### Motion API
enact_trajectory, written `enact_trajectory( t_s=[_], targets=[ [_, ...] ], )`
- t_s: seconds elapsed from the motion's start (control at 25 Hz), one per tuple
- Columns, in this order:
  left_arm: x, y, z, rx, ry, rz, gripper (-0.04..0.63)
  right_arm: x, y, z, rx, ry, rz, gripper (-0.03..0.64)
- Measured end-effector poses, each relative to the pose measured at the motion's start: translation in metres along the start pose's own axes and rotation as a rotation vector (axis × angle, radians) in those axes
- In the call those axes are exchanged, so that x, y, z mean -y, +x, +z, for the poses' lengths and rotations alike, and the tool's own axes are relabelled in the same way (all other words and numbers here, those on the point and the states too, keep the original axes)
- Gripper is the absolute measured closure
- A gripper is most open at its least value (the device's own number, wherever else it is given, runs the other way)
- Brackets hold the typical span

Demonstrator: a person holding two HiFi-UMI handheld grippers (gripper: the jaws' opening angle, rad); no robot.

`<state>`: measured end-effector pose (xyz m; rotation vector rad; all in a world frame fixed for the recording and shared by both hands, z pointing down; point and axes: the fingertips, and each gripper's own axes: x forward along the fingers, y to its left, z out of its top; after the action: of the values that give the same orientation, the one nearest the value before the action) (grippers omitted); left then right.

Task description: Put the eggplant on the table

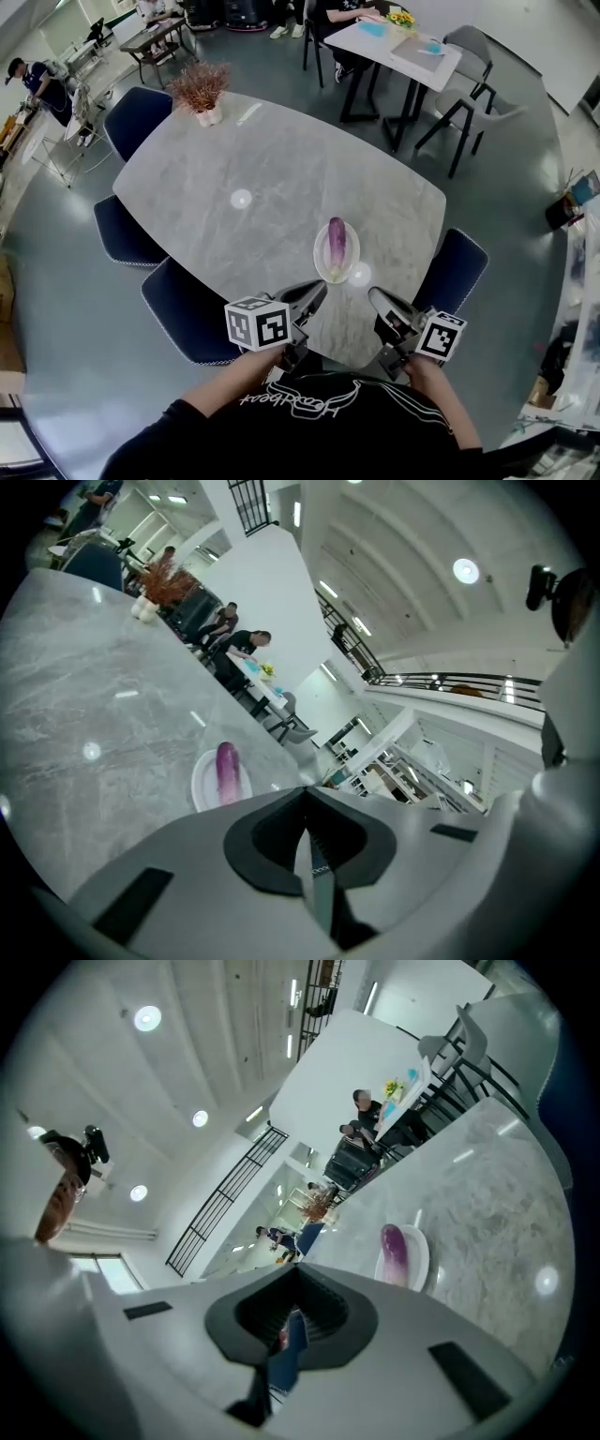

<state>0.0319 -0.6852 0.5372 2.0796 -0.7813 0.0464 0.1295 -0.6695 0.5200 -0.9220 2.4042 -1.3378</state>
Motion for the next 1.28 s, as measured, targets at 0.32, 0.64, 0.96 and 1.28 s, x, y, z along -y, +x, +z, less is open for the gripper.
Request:
enact_trajectory(
  t_s=[0.32,0.64,0.96,1.28],
  targets=[
    [0.126,-0.047,-0.032,0.028,0.242,-0.27,0.588,-0.064,-0.068,-0.018,0.006,-0.121,0.061,0.611],
    [0.196,-0.087,-0.072,0.045,0.365,-0.372,0.586,-0.137,-0.129,-0.041,0.008,-0.32,0.187,0.611],
    [0.236,-0.109,-0.104,0.043,0.487,-0.387,0.588,-0.171,-0.155,-0.073,-0.056,-0.492,0.207,0.611],
    [0.246,-0.129,-0.121,0.057,0.506,-0.364,0.588,-0.187,-0.162,-0.094,-0.082,-0.517,0.242,0.611]
  ],
)
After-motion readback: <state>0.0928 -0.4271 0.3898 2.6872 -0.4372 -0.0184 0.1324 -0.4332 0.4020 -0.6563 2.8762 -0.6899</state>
